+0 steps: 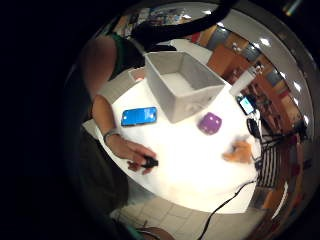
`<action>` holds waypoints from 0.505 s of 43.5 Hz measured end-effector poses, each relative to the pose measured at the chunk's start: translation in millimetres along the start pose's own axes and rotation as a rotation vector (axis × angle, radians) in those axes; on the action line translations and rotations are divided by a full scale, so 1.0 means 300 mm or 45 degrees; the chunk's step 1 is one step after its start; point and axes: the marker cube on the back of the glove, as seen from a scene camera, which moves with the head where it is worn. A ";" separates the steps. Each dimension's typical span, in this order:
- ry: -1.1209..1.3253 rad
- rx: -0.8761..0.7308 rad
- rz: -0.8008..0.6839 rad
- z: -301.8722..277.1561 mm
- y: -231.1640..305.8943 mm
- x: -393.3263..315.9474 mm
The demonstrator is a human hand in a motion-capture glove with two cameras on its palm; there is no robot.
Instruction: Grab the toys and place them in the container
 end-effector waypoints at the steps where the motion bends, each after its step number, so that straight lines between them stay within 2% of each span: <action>1: -0.008 -0.006 0.033 -0.005 0.006 0.016; 6: -0.035 -0.046 0.171 -0.040 0.044 0.118; 10: 0.076 -0.009 0.335 -0.065 0.061 0.237; 15: 0.233 0.064 0.639 -0.082 0.096 0.442; 22: 0.302 0.129 1.113 -0.018 0.155 0.719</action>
